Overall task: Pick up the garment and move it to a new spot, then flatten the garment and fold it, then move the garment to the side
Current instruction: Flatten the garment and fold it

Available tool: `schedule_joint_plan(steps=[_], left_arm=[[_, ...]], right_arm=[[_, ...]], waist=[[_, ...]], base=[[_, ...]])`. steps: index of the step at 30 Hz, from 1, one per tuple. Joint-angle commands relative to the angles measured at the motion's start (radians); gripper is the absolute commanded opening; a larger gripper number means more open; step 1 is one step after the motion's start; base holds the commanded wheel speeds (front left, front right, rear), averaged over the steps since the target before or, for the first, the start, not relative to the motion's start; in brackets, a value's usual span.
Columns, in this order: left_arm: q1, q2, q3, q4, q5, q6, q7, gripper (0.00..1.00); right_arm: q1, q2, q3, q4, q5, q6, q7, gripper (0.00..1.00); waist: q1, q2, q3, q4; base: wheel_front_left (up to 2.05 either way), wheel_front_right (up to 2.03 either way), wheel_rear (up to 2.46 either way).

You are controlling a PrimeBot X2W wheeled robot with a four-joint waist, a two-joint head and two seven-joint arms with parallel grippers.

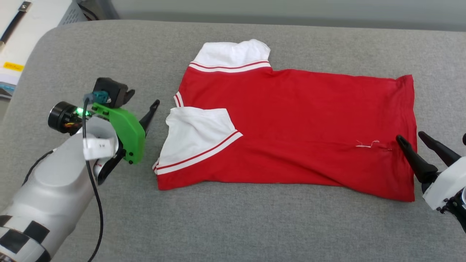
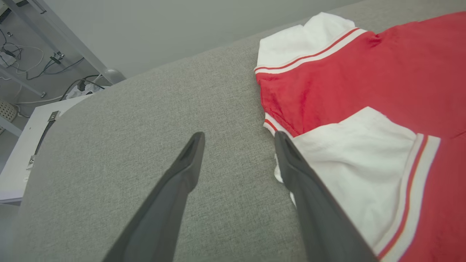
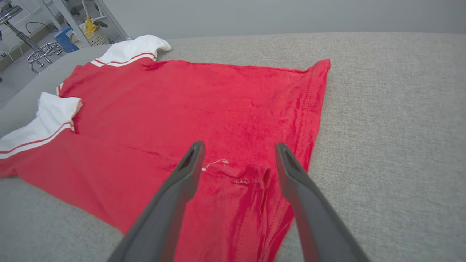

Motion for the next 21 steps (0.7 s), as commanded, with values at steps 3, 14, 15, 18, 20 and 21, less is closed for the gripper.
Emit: schedule_joint_plan(steps=[3, 14, 15, 18, 20, 21], left_arm=[[-0.030, 0.040, -0.048, -0.080, -0.099, -0.003, 0.168, 1.00], [-0.076, 0.123, -0.184, -0.266, -0.343, -0.003, 0.647, 1.00], [-0.069, 0.127, -0.216, -0.273, -0.370, -0.003, 0.709, 1.00], [-0.053, 0.121, -0.246, -0.253, -0.384, -0.003, 0.745, 1.00], [-0.044, 0.113, -0.253, -0.236, -0.390, -0.003, 0.743, 1.00], [-0.037, 0.106, -0.258, -0.224, -0.393, -0.003, 0.741, 1.00]], right_arm=[[0.033, -0.004, -0.020, -0.019, -0.007, -0.001, 0.010, 1.00], [0.064, 0.029, -0.061, -0.059, -0.042, -0.001, 0.068, 1.00], [0.066, 0.037, -0.071, -0.064, -0.047, -0.001, 0.080, 1.00], [0.069, 0.045, -0.079, -0.069, -0.051, -0.001, 0.090, 1.00], [0.067, 0.052, -0.081, -0.071, -0.054, -0.001, 0.095, 1.00], [0.064, 0.058, -0.080, -0.069, -0.056, -0.001, 0.098, 1.00]], waist=[[-0.0001, 0.0000, -0.027, 0.019], [-0.0001, 0.0000, -0.042, 0.013], [-0.0001, 0.0000, -0.038, 0.007], [-0.0001, 0.0000, -0.032, -0.001], [-0.0001, 0.0000, -0.026, -0.008], [-0.0001, 0.0000, -0.023, -0.012]], base=[[0.00, 0.00, 0.00], [0.00, 0.00, 0.00], [0.00, 0.00, 0.00], [0.00, 0.00, 0.00], [0.00, 0.00, 0.00], [0.00, 0.00, 0.00]])
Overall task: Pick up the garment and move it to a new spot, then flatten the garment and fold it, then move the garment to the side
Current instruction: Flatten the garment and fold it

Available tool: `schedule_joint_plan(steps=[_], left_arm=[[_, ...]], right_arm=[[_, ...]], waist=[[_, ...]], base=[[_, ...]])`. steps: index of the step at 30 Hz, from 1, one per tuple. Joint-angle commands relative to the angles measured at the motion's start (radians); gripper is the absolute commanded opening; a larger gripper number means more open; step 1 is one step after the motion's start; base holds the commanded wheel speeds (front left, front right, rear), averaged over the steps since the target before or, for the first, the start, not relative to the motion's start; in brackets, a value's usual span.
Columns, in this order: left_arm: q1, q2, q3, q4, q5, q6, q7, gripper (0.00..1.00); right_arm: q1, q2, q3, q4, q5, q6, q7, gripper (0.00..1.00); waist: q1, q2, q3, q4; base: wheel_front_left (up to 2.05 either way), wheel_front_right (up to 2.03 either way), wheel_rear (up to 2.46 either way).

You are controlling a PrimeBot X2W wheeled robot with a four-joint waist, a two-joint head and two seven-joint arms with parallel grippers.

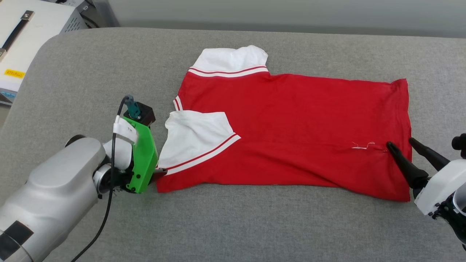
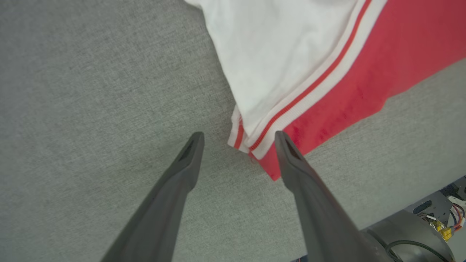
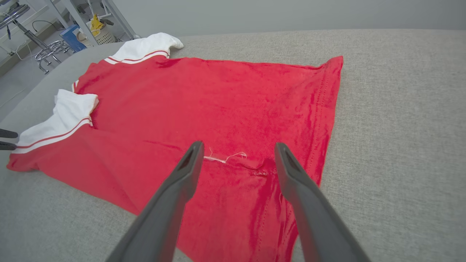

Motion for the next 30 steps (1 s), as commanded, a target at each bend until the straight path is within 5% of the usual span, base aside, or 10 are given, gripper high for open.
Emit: schedule_joint_plan(steps=[1, 11, 12, 13, 19, 24, 30], left_arm=[[0.022, -0.014, -0.012, 0.012, -0.005, -0.003, -0.001, 1.00], [0.083, -0.070, -0.050, 0.108, 0.000, -0.003, -0.033, 1.00], [0.086, -0.072, -0.051, 0.111, -0.003, -0.003, -0.041, 0.17], [0.088, -0.074, -0.052, 0.111, -0.007, -0.003, -0.050, 0.00], [0.070, -0.045, -0.044, 0.062, -0.021, -0.003, -0.138, 0.00], [0.045, 0.014, -0.040, -0.030, -0.018, -0.003, -0.215, 0.00], [0.035, 0.042, -0.040, -0.089, -0.018, -0.003, -0.233, 0.00]], right_arm=[[0.002, 0.012, -0.001, -0.001, -0.008, -0.001, 0.006, 1.00], [-0.026, 0.024, 0.002, 0.004, -0.025, -0.001, 0.014, 1.00], [-0.028, 0.021, 0.000, 0.003, -0.029, -0.001, 0.012, 1.00], [-0.032, 0.017, -0.001, -0.001, -0.034, -0.001, 0.013, 1.00], [-0.060, -0.046, -0.023, -0.039, -0.088, -0.001, 0.059, 1.00], [-0.048, -0.135, -0.075, -0.109, -0.091, -0.001, 0.314, 1.00], [-0.006, -0.153, -0.100, -0.141, -0.086, -0.001, 0.546, 1.00]], waist=[[0.0000, 0.0000, 0.008, -0.009], [0.0000, 0.0000, 0.026, -0.031], [0.0000, 0.0000, 0.025, -0.031], [0.0000, 0.0000, 0.024, -0.031], [0.0000, 0.0000, 0.004, -0.033], [0.0000, 0.0000, -0.018, -0.023], [0.0000, 0.0000, -0.012, -0.014]], base=[[0.00, 0.00, 0.00], [0.00, 0.00, 0.00], [0.00, 0.00, 0.00], [0.00, 0.00, 0.00], [0.00, 0.00, 0.00], [0.00, 0.00, 0.00], [0.00, 0.00, 0.00]])
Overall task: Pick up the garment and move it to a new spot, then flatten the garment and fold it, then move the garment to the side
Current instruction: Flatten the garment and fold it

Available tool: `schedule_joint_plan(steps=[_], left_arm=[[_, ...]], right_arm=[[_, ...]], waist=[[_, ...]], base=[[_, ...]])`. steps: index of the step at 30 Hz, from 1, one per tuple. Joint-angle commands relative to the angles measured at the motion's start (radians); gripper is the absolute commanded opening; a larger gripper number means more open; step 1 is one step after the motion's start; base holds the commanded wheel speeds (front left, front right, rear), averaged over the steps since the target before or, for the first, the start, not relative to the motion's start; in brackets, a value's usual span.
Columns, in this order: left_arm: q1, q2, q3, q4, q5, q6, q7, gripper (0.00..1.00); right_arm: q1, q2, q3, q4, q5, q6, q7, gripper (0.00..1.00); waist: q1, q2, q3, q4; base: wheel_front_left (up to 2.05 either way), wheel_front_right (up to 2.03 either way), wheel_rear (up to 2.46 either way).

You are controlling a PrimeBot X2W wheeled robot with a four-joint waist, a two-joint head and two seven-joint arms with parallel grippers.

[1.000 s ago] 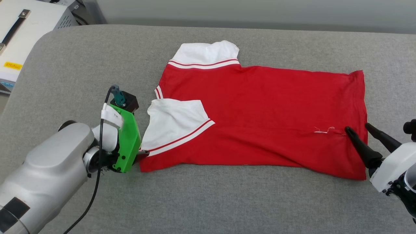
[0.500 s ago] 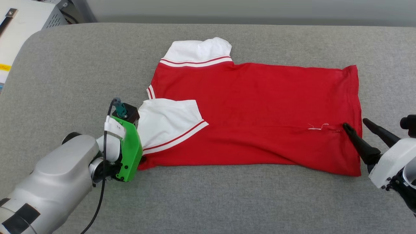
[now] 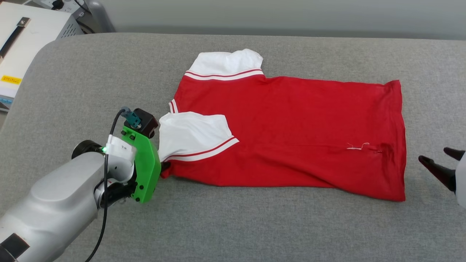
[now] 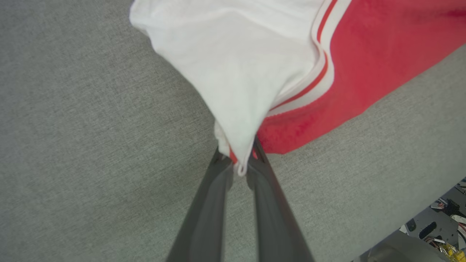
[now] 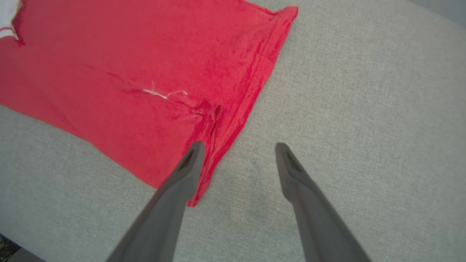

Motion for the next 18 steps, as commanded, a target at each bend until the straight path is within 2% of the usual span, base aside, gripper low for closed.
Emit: schedule_joint_plan(steps=[1, 8, 18], left_arm=[[-0.012, 0.005, 0.001, -0.007, -0.009, -0.002, -0.007, 0.00], [-0.020, 0.003, 0.001, -0.017, -0.001, -0.002, -0.019, 0.00], [-0.020, -0.004, 0.001, -0.003, 0.005, -0.001, -0.039, 0.00]], right_arm=[[0.020, 0.013, -0.005, -0.002, 0.000, -0.001, 0.027, 1.00], [0.030, 0.098, -0.012, 0.033, -0.037, -0.001, 0.100, 1.00], [0.017, 0.200, 0.024, 0.182, -0.061, -0.001, 0.075, 1.00]], waist=[[0.0000, 0.0000, 0.006, 0.004], [0.0000, 0.0000, 0.036, 0.015], [0.0000, 0.0000, 0.079, 0.035]], base=[[0.00, 0.00, 0.00], [0.00, 0.00, 0.00], [0.00, 0.00, 0.00]])
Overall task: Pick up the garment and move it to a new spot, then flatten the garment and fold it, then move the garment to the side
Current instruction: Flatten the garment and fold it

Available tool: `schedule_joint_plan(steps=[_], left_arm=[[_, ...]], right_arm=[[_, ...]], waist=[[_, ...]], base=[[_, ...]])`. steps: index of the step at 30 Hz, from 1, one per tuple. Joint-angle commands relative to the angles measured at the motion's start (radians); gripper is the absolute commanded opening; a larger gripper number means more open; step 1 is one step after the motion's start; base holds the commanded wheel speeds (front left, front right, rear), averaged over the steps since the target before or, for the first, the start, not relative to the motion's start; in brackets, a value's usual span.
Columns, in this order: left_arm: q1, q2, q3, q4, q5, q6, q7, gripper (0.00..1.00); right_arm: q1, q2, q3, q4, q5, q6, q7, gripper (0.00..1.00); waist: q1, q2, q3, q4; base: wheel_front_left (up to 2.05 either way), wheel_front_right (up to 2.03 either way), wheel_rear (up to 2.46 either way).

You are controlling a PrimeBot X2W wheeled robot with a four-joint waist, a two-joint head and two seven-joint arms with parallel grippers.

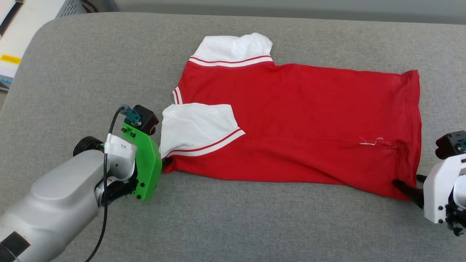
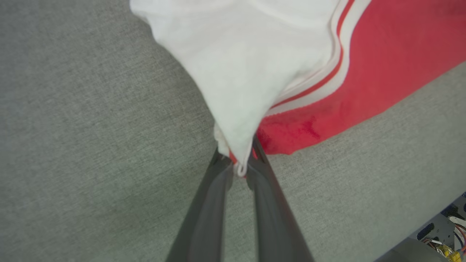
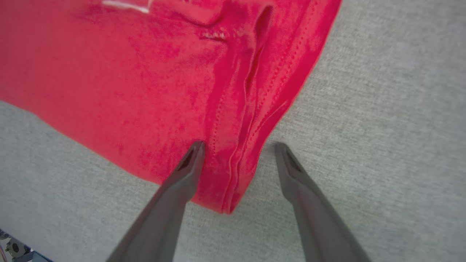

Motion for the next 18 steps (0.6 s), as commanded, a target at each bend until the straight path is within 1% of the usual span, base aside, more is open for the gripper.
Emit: schedule_joint_plan(steps=[1, 4, 5, 6, 11, 18], left_arm=[[-0.009, -0.005, 0.001, 0.007, 0.001, -0.001, -0.009, 0.00], [0.000, -0.008, 0.003, 0.016, -0.005, -0.001, -0.019, 0.00], [0.004, -0.008, 0.003, 0.019, -0.007, -0.001, -0.021, 0.00], [0.009, -0.006, 0.004, 0.024, -0.010, -0.001, -0.026, 0.00], [0.039, 0.019, 0.005, 0.033, -0.026, -0.001, -0.042, 0.00], [0.087, 0.076, 0.003, -0.019, -0.035, 0.000, -0.066, 0.00]], right_arm=[[-0.001, 0.024, 0.022, 0.032, 0.002, -0.001, -0.004, 1.00], [-0.001, 0.035, 0.046, 0.067, 0.011, -0.001, -0.018, 1.00], [-0.002, 0.035, 0.049, 0.073, 0.017, -0.001, -0.029, 0.35], [-0.004, 0.034, 0.051, 0.079, 0.022, -0.001, -0.043, 0.00], [-0.013, 0.003, 0.051, 0.077, 0.031, -0.001, -0.115, 0.00], [0.030, -0.037, 0.015, 0.005, 0.056, -0.001, -0.186, 0.00]], waist=[[0.0001, 0.0000, 0.009, 0.007], [0.0001, 0.0000, 0.011, 0.011], [0.0001, 0.0000, 0.010, 0.011], [0.0001, 0.0000, 0.005, 0.009], [0.0001, 0.0000, -0.031, -0.003], [0.0001, 0.0000, -0.099, -0.010]], base=[[0.00, 0.00, 0.00], [0.00, 0.00, 0.00], [0.00, 0.00, 0.00], [0.00, 0.00, 0.00], [0.00, 0.00, 0.00], [0.00, 0.00, 0.00]])
